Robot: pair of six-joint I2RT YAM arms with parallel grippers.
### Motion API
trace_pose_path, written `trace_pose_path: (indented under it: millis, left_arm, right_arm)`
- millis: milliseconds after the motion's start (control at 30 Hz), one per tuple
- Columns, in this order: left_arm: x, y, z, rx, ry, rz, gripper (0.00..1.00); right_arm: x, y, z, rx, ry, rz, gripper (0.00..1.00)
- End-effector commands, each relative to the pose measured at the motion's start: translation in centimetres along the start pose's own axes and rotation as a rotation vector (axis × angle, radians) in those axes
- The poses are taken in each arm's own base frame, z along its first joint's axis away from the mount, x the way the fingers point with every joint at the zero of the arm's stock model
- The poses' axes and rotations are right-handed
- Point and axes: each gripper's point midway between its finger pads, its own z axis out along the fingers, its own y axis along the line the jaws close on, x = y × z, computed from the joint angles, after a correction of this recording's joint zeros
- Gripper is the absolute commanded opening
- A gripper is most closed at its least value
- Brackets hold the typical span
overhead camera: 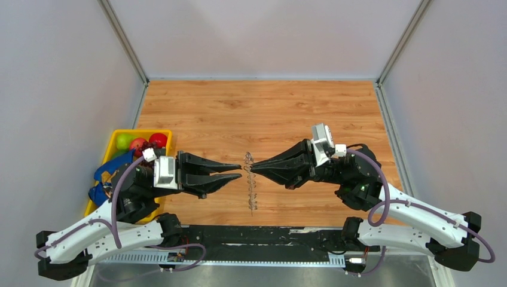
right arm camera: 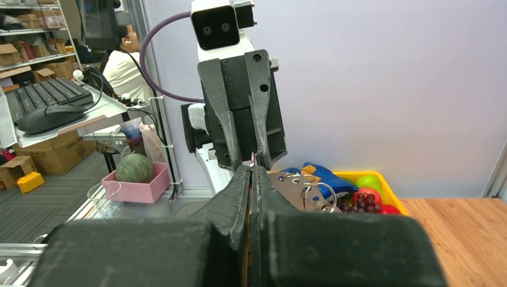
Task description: Put the keys on the keyring
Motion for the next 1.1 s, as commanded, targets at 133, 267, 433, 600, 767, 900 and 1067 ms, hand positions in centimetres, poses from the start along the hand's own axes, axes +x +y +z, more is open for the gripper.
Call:
trace_pose_path:
  millis: [133, 267, 433, 600, 767, 900, 1067]
  left_arm:
    - [-0.8, -0.7, 0.7, 0.047, -0.041, -0.02, 0.3]
    - [-0.7, -0.8, 0.9, 0.056, -0.041, -0.03, 0.3]
    - [-0.7, -1.0, 1.0, 0.065, -0.049, -0.039, 0.3]
    - [-0.7, -1.1, 1.2, 0.074, -0.054, -0.049, 0.31]
    - [-0.7, -1.1, 1.4, 0.079, -0.052, -0.056, 0.3]
    - [-0.4, -1.1, 1.6, 0.081, -0.037, -0.061, 0.17]
    - [-0.3, -0.9, 1.6, 0.072, -0.03, -0.061, 0.01]
  right_arm:
    - [-2.1, 1.2, 0.2, -0.046, -0.075, -0.033, 0.0]
    - [-2.0, 1.5, 0.3, -0.058, -0.074, -0.035, 0.0]
    - [-1.8, 1.5, 0.4, -0.06, -0.067, -0.037, 0.0]
    - [-1.5, 1.5, 0.5, -0.061, -0.061, -0.041, 0.0]
    - [-1.6, 1.7, 0.5, -0.063, -0.064, -0.049, 0.0]
    - [-1.6, 1.7, 0.5, -0.061, -0.062, -0.054, 0.0]
    - [-0.9, 1.6, 0.5, -0.055, -0.03, -0.061, 0.0]
